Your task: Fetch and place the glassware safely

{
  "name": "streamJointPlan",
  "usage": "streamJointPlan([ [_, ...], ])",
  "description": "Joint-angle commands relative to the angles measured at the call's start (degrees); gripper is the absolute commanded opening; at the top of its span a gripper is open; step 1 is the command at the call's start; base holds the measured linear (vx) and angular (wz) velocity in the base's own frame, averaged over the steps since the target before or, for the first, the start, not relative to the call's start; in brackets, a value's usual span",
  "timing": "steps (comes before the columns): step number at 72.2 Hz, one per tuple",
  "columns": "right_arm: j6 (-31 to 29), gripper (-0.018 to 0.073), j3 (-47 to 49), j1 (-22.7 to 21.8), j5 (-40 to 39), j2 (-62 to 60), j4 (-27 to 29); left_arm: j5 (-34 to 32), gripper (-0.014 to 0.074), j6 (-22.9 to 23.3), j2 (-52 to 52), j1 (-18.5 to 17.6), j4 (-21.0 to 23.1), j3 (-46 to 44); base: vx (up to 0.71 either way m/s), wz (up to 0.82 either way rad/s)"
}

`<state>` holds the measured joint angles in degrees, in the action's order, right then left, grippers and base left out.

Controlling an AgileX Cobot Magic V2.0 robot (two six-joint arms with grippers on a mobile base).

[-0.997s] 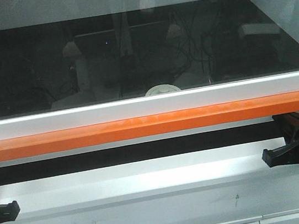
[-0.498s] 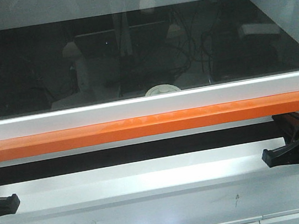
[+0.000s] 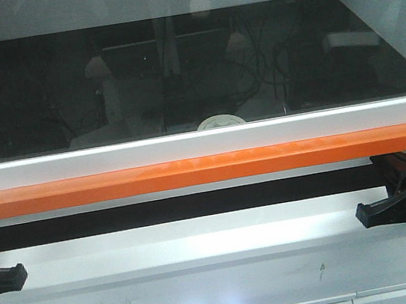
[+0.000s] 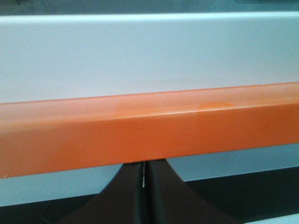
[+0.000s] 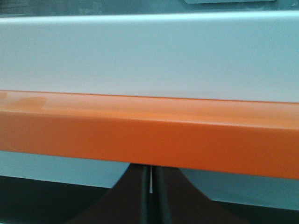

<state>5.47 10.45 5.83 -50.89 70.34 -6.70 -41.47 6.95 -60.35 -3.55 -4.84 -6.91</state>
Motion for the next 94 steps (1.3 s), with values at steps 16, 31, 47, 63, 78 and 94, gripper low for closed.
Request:
streamJointPlan([
  [16,-1.7,-0.0001,2.6,-0.2,-12.8,-1.3,0.0,-12.4,-0.0007,0.2,1.3,-0.1,0.4,-2.5,0.0,0.0],
  [31,-1.6,-0.0001,4.3,-0.3,-12.4,-1.4,-1.1,-12.4,-0.0007,0.2,1.3,-0.1,0.4,-2.6,0.0,0.0],
  [47,0.3,-0.0001,5.8,-0.3,-13.2,-1.5,-1.5,-9.6,-0.0007,0.1,3.2,-0.1,0.4,-5.1,0.0,0.0],
  [63,1.1,-0.0001,6.8,-0.3,-12.5,-3.9,-1.5,-5.8,-0.0007,-0.3,7.2,-0.1,0.4,-7.4,0.0,-0.01],
  [78,1.5,-0.0001,8.8,-0.3,-7.5,-8.9,-1.6,-2.0,-0.0007,-0.1,11.6,-0.1,0.4,-9.2,0.0,0.0],
  [94,1.7,-0.0001,9.2,-0.3,-2.1,-14.6,-1.5,5.9,-0.0007,0.3,17.7,-0.1,0.4,-12.5,0.0,0.0],
])
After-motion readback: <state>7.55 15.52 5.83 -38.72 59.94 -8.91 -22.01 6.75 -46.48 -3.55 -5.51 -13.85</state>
